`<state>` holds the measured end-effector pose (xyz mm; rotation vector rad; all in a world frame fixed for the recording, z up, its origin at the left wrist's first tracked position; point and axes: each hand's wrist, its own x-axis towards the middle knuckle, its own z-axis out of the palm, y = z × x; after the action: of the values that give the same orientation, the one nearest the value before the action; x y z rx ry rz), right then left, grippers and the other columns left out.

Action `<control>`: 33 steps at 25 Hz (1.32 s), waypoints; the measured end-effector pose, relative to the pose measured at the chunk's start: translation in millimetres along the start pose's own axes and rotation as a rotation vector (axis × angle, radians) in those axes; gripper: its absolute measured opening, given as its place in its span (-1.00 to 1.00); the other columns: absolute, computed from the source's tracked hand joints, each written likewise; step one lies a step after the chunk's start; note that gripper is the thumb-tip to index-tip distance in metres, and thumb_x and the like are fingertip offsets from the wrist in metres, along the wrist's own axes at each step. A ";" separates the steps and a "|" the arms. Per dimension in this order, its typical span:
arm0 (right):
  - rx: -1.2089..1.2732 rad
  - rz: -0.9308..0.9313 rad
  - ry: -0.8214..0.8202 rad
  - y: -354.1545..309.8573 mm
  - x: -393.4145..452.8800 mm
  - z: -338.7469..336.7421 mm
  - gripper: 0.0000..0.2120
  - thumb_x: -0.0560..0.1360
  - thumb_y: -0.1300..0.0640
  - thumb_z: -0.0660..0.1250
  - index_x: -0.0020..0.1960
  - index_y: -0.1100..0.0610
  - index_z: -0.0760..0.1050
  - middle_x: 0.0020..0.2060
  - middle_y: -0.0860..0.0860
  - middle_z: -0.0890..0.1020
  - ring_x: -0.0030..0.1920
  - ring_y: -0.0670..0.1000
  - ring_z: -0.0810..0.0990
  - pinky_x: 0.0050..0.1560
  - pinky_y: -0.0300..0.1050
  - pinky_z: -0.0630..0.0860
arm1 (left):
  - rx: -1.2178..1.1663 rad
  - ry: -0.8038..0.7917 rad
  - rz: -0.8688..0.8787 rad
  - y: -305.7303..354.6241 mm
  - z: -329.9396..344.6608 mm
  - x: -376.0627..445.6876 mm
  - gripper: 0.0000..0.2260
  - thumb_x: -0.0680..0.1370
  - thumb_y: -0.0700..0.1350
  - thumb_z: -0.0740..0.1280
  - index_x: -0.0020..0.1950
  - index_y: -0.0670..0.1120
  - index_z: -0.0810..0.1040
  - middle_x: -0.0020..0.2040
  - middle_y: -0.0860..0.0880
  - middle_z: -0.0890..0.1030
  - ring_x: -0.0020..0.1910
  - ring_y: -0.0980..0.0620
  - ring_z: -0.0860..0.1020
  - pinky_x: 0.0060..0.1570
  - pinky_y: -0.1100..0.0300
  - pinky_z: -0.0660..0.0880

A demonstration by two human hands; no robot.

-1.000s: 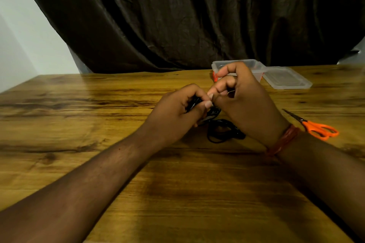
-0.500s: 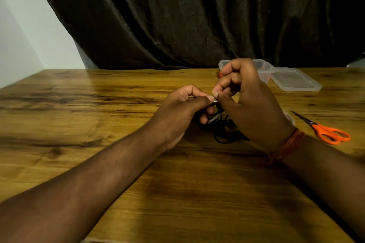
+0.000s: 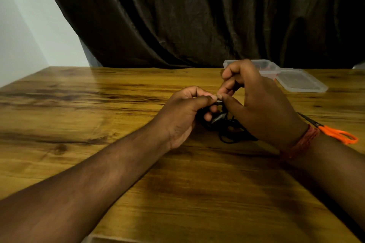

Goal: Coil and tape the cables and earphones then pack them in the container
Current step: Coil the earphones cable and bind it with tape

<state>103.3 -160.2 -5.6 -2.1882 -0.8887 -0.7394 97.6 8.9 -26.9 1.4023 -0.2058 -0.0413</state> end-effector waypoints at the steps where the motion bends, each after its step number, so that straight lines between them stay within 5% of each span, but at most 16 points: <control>1: -0.015 -0.013 -0.007 -0.6 0.0 -0.7 -0.61 0.47 0.24 0.39 0.09 -0.08 0.26 -0.15 -0.10 0.63 -0.13 -0.15 0.59 -0.13 -0.38 0.42 | -0.002 0.005 0.000 0.0 0.0 0.2 -0.84 0.55 -0.27 0.34 -0.21 -0.09 0.58 -0.34 -0.04 0.60 -0.35 0.09 0.51 -0.42 0.32 0.43; 8: -0.115 -0.091 -0.062 -3.4 1.2 -3.8 -0.75 0.50 0.18 0.32 0.16 0.08 0.41 -0.11 -0.10 0.59 -0.09 -0.09 0.55 -0.09 -0.37 0.37 | -0.020 0.030 -0.010 3.0 -0.6 -1.6 -0.84 0.57 -0.26 0.31 -0.19 -0.10 0.56 -0.38 -0.02 0.58 -0.42 0.13 0.48 -0.45 0.34 0.42; 15: -0.113 -0.058 -0.058 -2.8 -0.8 -0.5 -0.68 0.46 0.18 0.40 0.18 0.08 0.44 -0.06 -0.10 0.58 0.00 -0.10 0.52 -0.02 -0.41 0.35 | -0.076 0.009 0.011 5.4 -1.0 -0.6 -0.87 0.58 -0.26 0.30 -0.16 -0.13 0.53 -0.35 -0.02 0.56 -0.40 0.14 0.44 -0.46 0.37 0.39; 21: -0.041 -0.025 -0.040 -10.6 -1.9 7.6 -0.77 0.45 0.21 0.39 0.03 0.05 0.41 -0.10 -0.09 0.54 -0.07 -0.07 0.56 -0.09 -0.01 0.58 | -0.050 -0.013 0.027 5.0 -4.5 -0.3 -0.90 0.59 -0.28 0.27 -0.11 -0.16 0.52 -0.36 -0.02 0.55 -0.40 0.19 0.49 -0.47 0.39 0.37; 29: 0.085 0.146 0.073 -3.9 -4.1 15.5 -0.71 0.40 0.20 0.40 0.05 -0.02 0.43 -0.13 -0.13 0.50 -0.13 -0.14 0.54 -0.16 -0.26 0.53 | 0.007 -0.042 0.024 3.5 -9.8 7.3 -0.81 0.58 -0.14 0.34 0.15 -0.19 0.59 -0.11 -0.08 0.66 -0.17 0.09 0.59 -0.13 0.25 0.57; 33: 0.045 0.163 0.134 -1.5 -3.1 18.1 -0.78 0.43 0.18 0.38 0.03 0.00 0.45 -0.07 -0.14 0.45 -0.12 -0.20 0.51 -0.13 -0.44 0.45 | 0.131 0.028 0.082 2.8 -18.6 12.1 -0.81 0.54 -0.16 0.40 0.14 -0.14 0.59 -0.13 -0.03 0.70 -0.17 0.11 0.65 -0.14 0.27 0.57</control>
<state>104.8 -147.2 -18.5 -2.1148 -0.6453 -0.7677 112.3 25.7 -25.6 1.5224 -0.2465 0.0603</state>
